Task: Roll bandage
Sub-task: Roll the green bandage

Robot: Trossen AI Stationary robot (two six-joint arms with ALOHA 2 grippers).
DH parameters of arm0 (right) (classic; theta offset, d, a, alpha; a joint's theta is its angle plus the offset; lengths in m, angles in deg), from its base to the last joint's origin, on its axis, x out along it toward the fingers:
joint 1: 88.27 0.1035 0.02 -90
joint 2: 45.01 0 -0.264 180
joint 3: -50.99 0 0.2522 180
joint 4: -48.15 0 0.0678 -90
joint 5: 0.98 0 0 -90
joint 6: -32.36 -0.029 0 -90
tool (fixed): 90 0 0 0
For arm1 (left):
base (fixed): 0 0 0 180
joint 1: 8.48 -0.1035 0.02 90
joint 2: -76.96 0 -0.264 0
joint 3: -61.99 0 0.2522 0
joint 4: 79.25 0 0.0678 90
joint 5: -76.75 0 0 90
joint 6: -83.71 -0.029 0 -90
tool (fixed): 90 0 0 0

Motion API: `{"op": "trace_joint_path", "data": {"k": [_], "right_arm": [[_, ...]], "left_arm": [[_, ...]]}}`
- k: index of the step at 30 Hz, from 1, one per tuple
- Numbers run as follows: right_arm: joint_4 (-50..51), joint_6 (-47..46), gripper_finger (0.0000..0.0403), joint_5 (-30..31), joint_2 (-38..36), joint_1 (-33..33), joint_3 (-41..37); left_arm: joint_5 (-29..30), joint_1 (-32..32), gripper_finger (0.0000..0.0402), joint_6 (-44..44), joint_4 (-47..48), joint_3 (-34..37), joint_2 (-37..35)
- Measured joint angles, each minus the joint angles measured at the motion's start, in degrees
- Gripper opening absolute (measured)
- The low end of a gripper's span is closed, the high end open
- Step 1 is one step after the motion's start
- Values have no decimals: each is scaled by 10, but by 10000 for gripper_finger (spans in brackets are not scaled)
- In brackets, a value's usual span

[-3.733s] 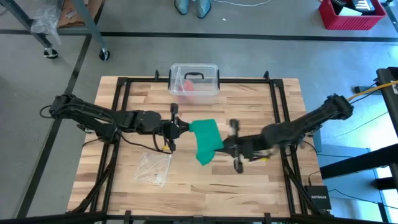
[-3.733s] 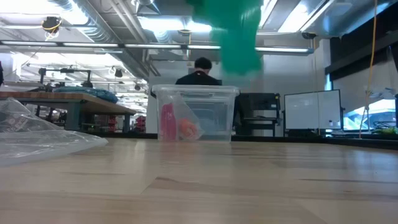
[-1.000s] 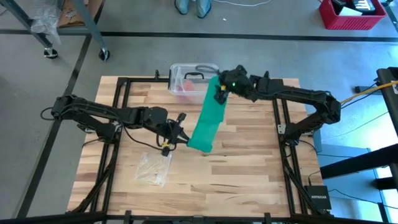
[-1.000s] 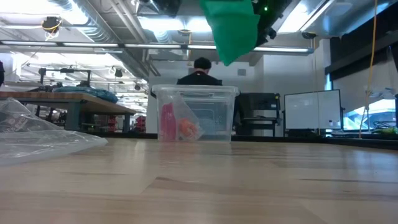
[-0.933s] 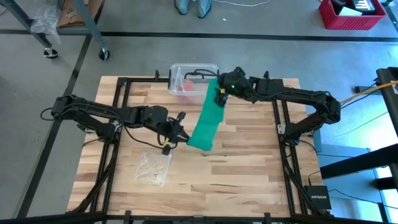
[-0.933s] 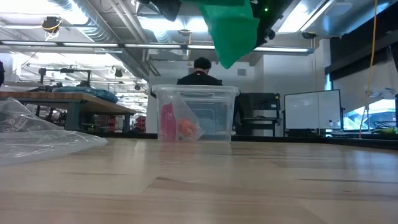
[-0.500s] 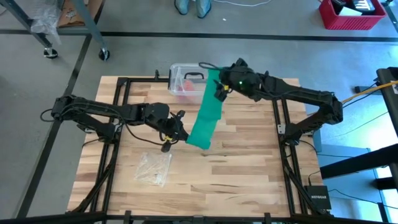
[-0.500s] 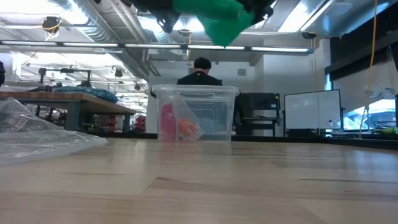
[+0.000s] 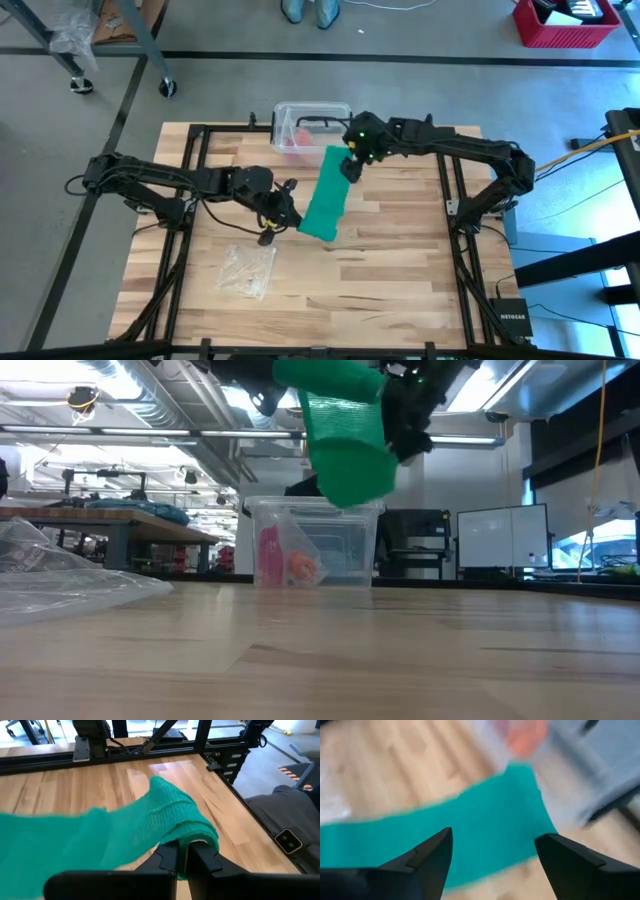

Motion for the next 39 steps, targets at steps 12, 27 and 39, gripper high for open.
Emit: {"op": "trace_joint_path", "data": {"k": [12,27,39], "right_arm": [[110,102,282,26,-49,45,97],[-242,136,282,102,-292,222,-260],[-498,124,282,94,-317,237,-438]], "left_arm": [[0,-3,11,-2,-12,0,0],[101,17,11,-2,-252,0,-15],[117,9,11,-24,-290,0,-11]]}}
